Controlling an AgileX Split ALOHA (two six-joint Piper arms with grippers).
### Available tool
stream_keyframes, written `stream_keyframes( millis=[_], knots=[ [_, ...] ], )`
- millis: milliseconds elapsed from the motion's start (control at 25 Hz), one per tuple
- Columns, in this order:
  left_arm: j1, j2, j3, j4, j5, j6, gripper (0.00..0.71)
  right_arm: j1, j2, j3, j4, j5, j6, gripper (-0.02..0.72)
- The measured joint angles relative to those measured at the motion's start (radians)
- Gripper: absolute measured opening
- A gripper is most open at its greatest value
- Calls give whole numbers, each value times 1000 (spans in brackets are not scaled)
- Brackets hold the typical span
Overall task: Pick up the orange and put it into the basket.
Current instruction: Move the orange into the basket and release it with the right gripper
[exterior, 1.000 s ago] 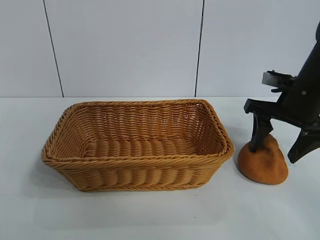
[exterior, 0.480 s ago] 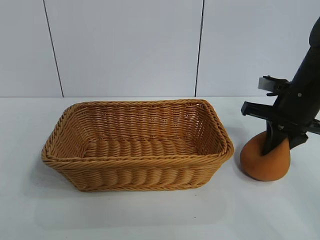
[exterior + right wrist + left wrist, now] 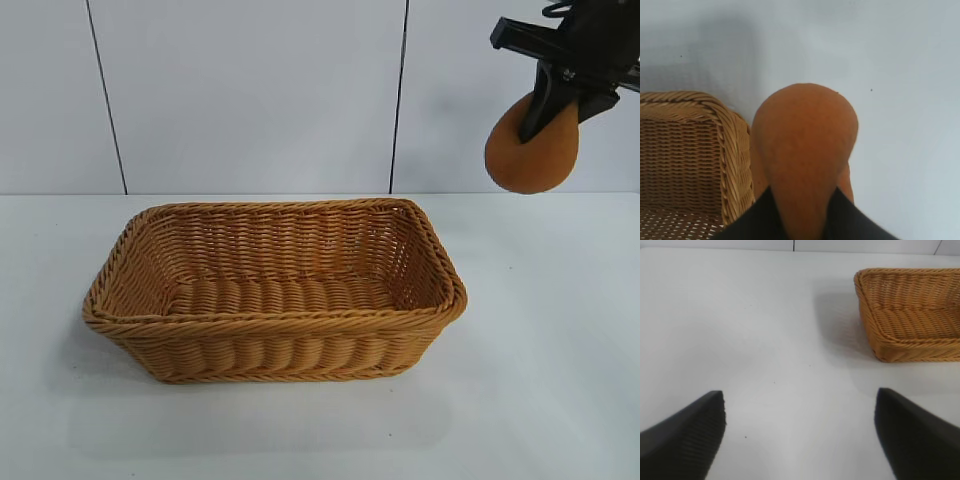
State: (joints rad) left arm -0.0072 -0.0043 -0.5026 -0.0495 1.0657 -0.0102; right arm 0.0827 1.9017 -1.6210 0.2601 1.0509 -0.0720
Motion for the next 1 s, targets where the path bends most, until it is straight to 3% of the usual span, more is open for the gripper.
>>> stream_keyframes(
  millis=[160,320,680,1000],
  knots=[
    [0,0,0,0,0,0,581,15,0,-10,46,13,2,46],
    [0,0,0,0,0,0,581,108,0,-10,63,4,2,46],
    [0,0,0,0,0,0,581,375,14,-10,78,-111,11,46],
    [0,0,0,0,0,0,581,463,143,-12,66,-193,29,46]
  ],
)
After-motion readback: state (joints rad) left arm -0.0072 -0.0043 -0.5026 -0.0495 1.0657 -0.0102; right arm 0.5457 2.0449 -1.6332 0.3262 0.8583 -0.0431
